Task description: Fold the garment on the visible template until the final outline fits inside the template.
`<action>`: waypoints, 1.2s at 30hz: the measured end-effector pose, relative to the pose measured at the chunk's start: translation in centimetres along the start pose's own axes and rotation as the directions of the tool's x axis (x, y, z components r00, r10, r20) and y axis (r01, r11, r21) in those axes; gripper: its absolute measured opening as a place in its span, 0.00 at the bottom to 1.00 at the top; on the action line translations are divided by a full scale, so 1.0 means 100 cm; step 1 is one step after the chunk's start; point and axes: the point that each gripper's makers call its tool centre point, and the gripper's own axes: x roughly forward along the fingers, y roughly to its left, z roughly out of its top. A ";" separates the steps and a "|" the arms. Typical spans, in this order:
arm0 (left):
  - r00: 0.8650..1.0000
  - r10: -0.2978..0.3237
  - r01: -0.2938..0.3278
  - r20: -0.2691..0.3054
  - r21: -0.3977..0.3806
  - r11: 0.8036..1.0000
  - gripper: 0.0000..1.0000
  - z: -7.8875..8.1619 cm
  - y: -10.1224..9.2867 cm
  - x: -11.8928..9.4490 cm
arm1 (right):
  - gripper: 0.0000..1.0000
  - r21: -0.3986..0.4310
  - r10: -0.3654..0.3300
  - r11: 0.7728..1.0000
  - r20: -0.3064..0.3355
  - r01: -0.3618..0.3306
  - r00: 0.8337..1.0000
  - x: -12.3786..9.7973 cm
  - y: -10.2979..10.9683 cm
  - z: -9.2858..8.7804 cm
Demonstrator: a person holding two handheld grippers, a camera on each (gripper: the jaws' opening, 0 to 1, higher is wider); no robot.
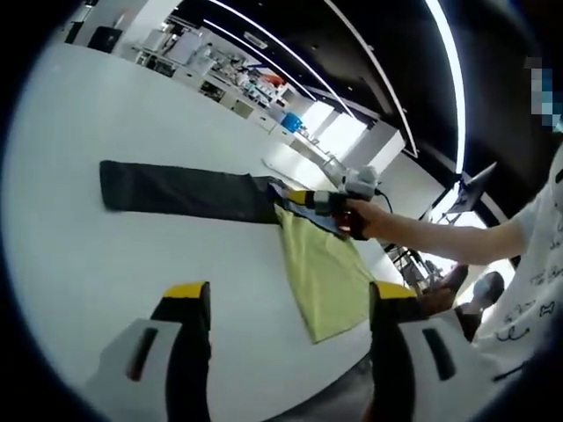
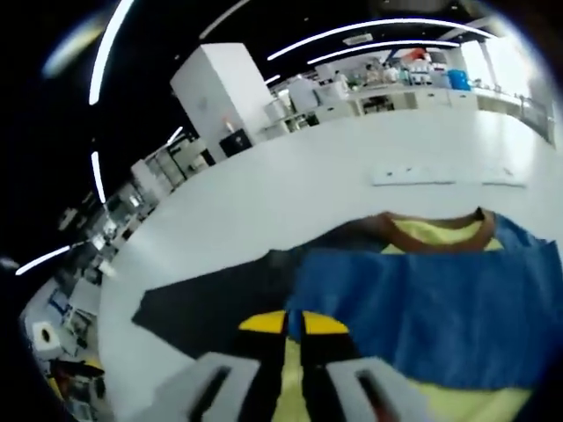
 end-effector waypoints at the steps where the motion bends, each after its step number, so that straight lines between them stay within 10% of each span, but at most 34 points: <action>1: 1.000 -0.003 0.003 0.001 0.002 1.000 0.70 0.001 -0.001 0.000 | 0.11 -0.033 -0.004 0.999 0.000 0.004 1.000 0.001 -0.003 0.002; 8: 1.000 -0.014 0.014 -0.008 0.028 1.000 0.72 0.004 0.002 0.002 | 0.67 -0.186 0.027 0.982 0.061 -0.015 0.998 -0.027 -0.001 0.010; 17: 0.999 -0.044 0.046 -0.018 0.110 0.993 0.76 0.022 0.003 0.008 | 1.00 -0.213 -0.041 0.975 0.117 0.065 0.992 -0.072 -0.018 0.014; 31: 0.995 0.037 -0.015 -0.090 0.240 0.971 0.77 0.037 0.036 0.028 | 1.00 -0.185 -0.105 0.975 0.119 0.126 0.987 -0.139 -0.049 -0.001; 36: 0.976 0.208 -0.187 -0.057 0.256 0.948 0.77 0.054 0.081 0.035 | 1.00 -0.164 -0.137 0.973 0.149 0.161 0.979 -0.174 -0.057 -0.009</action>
